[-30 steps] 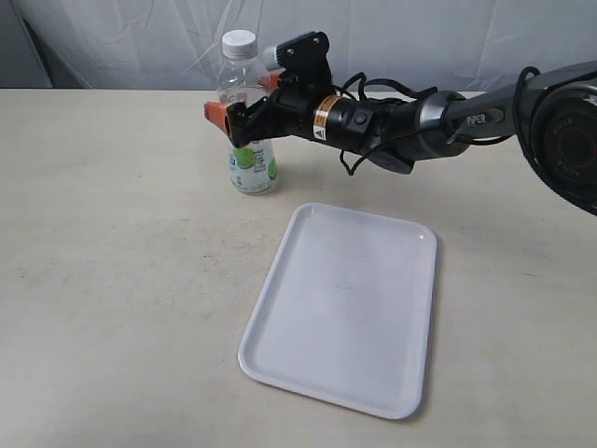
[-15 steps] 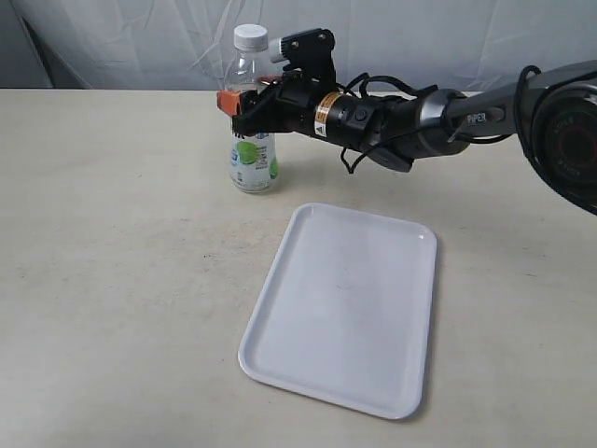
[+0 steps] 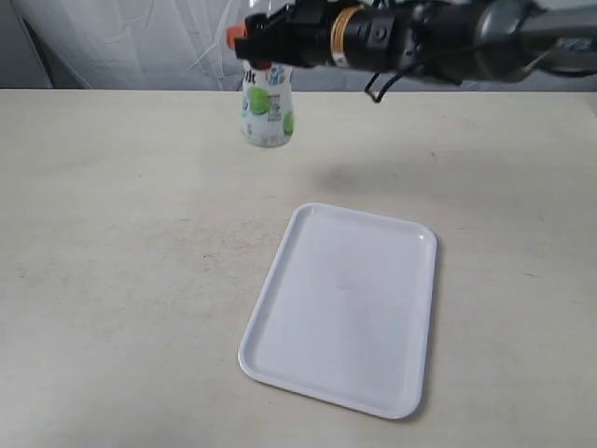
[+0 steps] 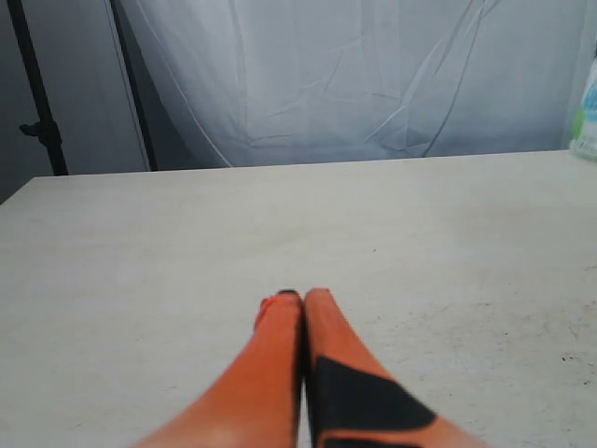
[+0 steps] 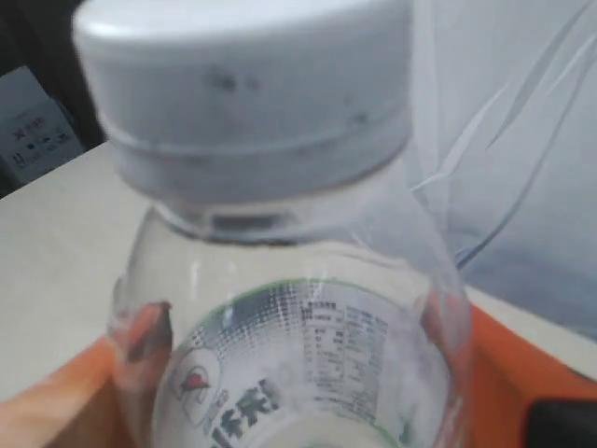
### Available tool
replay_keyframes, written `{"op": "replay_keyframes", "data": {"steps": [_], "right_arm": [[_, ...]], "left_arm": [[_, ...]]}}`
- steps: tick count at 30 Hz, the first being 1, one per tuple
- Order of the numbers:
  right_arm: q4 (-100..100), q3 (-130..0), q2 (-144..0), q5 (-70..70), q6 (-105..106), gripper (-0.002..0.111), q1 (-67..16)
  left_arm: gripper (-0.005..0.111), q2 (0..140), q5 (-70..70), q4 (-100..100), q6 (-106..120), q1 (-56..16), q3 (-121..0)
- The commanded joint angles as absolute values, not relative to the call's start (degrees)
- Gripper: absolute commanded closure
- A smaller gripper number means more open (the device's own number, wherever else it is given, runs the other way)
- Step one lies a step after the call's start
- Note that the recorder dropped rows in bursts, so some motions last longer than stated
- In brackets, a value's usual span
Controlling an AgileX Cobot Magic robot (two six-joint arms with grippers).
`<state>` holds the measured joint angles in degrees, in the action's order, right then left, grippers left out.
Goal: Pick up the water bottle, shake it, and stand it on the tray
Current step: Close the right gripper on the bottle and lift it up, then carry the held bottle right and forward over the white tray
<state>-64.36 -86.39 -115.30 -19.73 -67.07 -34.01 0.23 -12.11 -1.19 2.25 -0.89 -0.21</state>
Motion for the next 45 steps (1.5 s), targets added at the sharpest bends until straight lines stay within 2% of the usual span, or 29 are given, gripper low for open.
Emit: {"op": "replay_keyframes", "data": {"steps": [1,7,12,15,25,28,34,42,45], "right_arm": [[-86.57,-82.46,-102.87,-15.83,-85.41,0.109,-33.74],[-98.58,-69.13,-89.05,-17.64,-96.48,0.109,-33.74],[-91.9,-50.27,-86.5,-14.61,-94.29,0.109,-33.74],[-88.72,-44.94,-85.9,-16.01,-90.63,0.109,-33.74],[-89.62,-57.94,-68.84,-15.83,-89.44,0.109,-33.74],[-90.33,-54.61,-69.57,-17.1,-89.67,0.109,-33.74],[-88.97,-39.33,-83.39,-20.39,-89.91,0.109,-33.74],[-79.75,-43.25,-79.25,-32.63,-83.34,0.109,-33.74],[-77.83,-43.25,-78.96,-31.78,-80.4,0.109,-33.74]], "left_arm": [[0.106,0.0,-11.56,-1.15,1.93,-1.34,0.0],[0.106,0.0,-11.56,-1.15,1.93,-1.34,0.0],[0.106,0.0,-11.56,-1.15,1.93,-1.34,0.0],[0.106,0.0,-11.56,-1.15,1.93,-1.34,0.0],[0.106,0.0,-11.56,-1.15,1.93,-1.24,0.0],[0.106,0.0,-11.56,-1.15,1.93,-1.24,0.0],[0.106,0.0,-11.56,-1.15,1.93,-1.24,0.0],[0.106,0.0,-11.67,-1.15,1.93,-1.24,0.0],[0.106,0.0,-11.67,-1.15,1.93,-1.24,0.0]]}}
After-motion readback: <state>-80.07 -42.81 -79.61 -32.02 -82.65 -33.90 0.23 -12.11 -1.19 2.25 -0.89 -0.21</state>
